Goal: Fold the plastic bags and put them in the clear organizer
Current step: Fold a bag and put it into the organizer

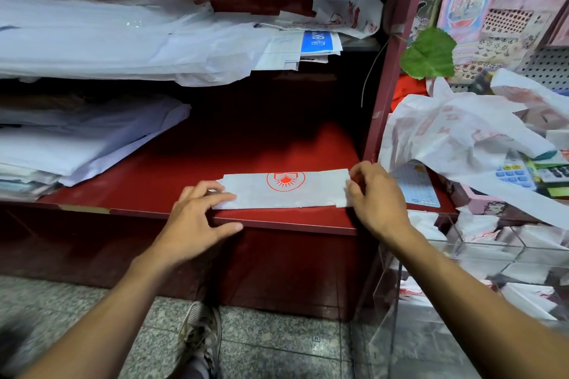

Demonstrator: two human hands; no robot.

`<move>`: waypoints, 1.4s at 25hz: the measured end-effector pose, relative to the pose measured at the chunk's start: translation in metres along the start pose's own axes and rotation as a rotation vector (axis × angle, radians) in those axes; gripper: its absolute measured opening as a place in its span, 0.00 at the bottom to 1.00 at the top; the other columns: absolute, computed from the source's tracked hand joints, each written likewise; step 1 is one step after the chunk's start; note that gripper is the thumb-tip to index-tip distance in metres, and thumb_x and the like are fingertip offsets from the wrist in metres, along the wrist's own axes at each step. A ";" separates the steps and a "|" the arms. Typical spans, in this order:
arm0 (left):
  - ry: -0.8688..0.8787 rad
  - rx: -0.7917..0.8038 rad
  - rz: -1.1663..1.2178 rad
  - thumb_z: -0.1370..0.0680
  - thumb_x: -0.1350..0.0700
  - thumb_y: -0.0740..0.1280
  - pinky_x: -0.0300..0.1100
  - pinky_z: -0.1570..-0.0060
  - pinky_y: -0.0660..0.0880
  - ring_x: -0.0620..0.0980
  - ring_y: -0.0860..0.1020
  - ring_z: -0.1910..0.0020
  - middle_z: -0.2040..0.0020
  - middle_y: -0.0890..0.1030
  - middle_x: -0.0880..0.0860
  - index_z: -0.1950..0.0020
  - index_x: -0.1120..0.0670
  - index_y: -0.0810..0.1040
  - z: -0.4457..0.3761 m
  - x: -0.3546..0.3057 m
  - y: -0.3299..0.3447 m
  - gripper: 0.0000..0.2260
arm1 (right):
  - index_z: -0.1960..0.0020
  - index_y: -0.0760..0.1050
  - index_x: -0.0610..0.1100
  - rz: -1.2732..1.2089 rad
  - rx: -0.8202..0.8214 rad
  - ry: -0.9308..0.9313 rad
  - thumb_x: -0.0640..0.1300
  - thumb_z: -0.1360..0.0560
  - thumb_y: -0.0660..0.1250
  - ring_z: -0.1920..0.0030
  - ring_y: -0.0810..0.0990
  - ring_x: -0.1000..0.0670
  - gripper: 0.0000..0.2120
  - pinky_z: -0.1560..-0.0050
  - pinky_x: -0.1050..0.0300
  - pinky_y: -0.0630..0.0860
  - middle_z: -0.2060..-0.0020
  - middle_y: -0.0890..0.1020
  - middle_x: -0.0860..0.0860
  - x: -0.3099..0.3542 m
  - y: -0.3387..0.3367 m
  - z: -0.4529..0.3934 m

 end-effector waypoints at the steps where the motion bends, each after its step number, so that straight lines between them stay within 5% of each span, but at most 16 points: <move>1: 0.033 0.017 -0.029 0.34 0.47 0.80 0.45 0.35 0.67 0.43 0.67 0.40 0.38 0.75 0.43 0.41 0.46 0.82 0.000 -0.001 0.001 0.23 | 0.45 0.76 0.47 0.036 0.076 -0.080 0.53 0.24 0.63 0.47 0.75 0.43 0.13 0.47 0.50 0.71 0.48 0.79 0.49 0.007 0.006 0.001; 3: 0.079 -0.007 -0.011 0.34 0.56 0.81 0.39 0.32 0.65 0.43 0.68 0.39 0.37 0.77 0.44 0.45 0.49 0.85 0.001 -0.003 -0.002 0.18 | 0.38 0.75 0.51 0.209 0.341 -0.224 0.68 0.29 0.58 0.39 0.72 0.46 0.29 0.43 0.51 0.66 0.38 0.77 0.53 0.018 0.026 0.012; 5: 0.084 -0.048 0.046 0.33 0.60 0.80 0.29 0.36 0.64 0.46 0.72 0.40 0.41 0.80 0.40 0.53 0.48 0.86 0.001 -0.001 -0.010 0.12 | 0.30 0.69 0.55 0.373 0.511 -0.310 0.71 0.32 0.64 0.33 0.66 0.50 0.36 0.41 0.52 0.62 0.31 0.70 0.58 0.020 0.036 0.023; 7: 0.031 -0.050 0.152 0.32 0.61 0.79 0.31 0.38 0.67 0.45 0.76 0.41 0.47 0.83 0.36 0.59 0.46 0.86 0.003 0.002 -0.016 0.10 | 0.29 0.69 0.55 0.383 0.568 -0.338 0.63 0.32 0.73 0.36 0.66 0.51 0.34 0.39 0.53 0.63 0.33 0.70 0.59 0.016 0.035 0.025; 9: -0.020 -0.038 0.302 0.31 0.62 0.78 0.34 0.40 0.71 0.41 0.79 0.44 0.49 0.84 0.39 0.58 0.49 0.86 0.005 -0.001 -0.019 0.08 | 0.42 0.79 0.59 0.164 0.586 -0.333 0.55 0.32 0.77 0.44 0.72 0.53 0.20 0.42 0.52 0.70 0.43 0.77 0.62 0.014 0.029 0.022; 11: -0.096 -0.048 0.512 0.28 0.61 0.75 0.34 0.48 0.74 0.41 0.82 0.51 0.53 0.86 0.47 0.55 0.53 0.86 0.006 -0.008 -0.024 0.05 | 0.58 0.83 0.56 -0.197 0.549 -0.216 0.48 0.31 0.78 0.54 0.80 0.54 0.05 0.50 0.53 0.76 0.56 0.84 0.57 0.012 0.016 0.016; 15: -0.295 -0.180 0.932 0.25 0.54 0.70 0.40 0.56 0.79 0.47 0.83 0.58 0.57 0.86 0.53 0.51 0.56 0.82 0.005 -0.017 -0.032 0.07 | 0.55 0.82 0.43 -0.741 0.353 0.132 0.40 0.25 0.72 0.63 0.82 0.55 0.01 0.62 0.63 0.75 0.63 0.86 0.49 0.008 -0.009 0.005; 19: -0.534 -0.311 1.010 0.20 0.56 0.68 0.40 0.70 0.80 0.47 0.84 0.65 0.60 0.85 0.54 0.52 0.55 0.80 0.010 -0.011 -0.021 0.04 | 0.45 0.78 0.48 -0.830 0.387 0.396 0.48 0.25 0.72 0.58 0.85 0.51 0.10 0.58 0.56 0.80 0.56 0.86 0.50 -0.004 0.011 0.004; 23: -0.641 -0.359 0.930 0.21 0.58 0.68 0.40 0.71 0.79 0.47 0.82 0.68 0.57 0.84 0.57 0.50 0.57 0.80 0.013 0.005 -0.013 0.03 | 0.38 0.73 0.44 -0.749 0.417 0.524 0.34 0.27 0.73 0.58 0.85 0.46 0.20 0.56 0.50 0.82 0.54 0.85 0.44 -0.021 0.032 0.007; 28: -0.682 -0.099 0.888 0.26 0.68 0.71 0.42 0.65 0.78 0.52 0.84 0.59 0.52 0.84 0.56 0.40 0.52 0.76 0.013 0.009 0.007 0.18 | 0.39 0.71 0.43 -0.764 0.225 0.520 0.34 0.30 0.76 0.63 0.83 0.52 0.23 0.68 0.60 0.78 0.55 0.82 0.47 -0.022 0.020 -0.005; 32: -0.728 -0.225 0.856 0.27 0.69 0.71 0.41 0.66 0.78 0.53 0.83 0.59 0.52 0.84 0.58 0.41 0.53 0.76 0.017 0.019 0.002 0.19 | 0.37 0.72 0.46 -0.336 -0.005 0.273 0.42 0.26 0.71 0.46 0.78 0.48 0.18 0.44 0.53 0.75 0.43 0.77 0.49 -0.018 -0.007 -0.012; 35: -0.771 -0.306 0.811 0.27 0.69 0.72 0.35 0.78 0.74 0.50 0.80 0.64 0.53 0.82 0.58 0.44 0.55 0.75 0.021 0.013 0.004 0.16 | 0.41 0.75 0.48 -0.133 -0.004 -0.028 0.44 0.25 0.67 0.50 0.76 0.49 0.13 0.43 0.50 0.74 0.44 0.78 0.48 0.020 -0.011 -0.003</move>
Point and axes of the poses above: each hand's wrist, its own z-axis away from the middle knuckle, its own y-axis out of the palm, x = y × z, the point moved 10 cm from there along -z, towards the middle knuckle
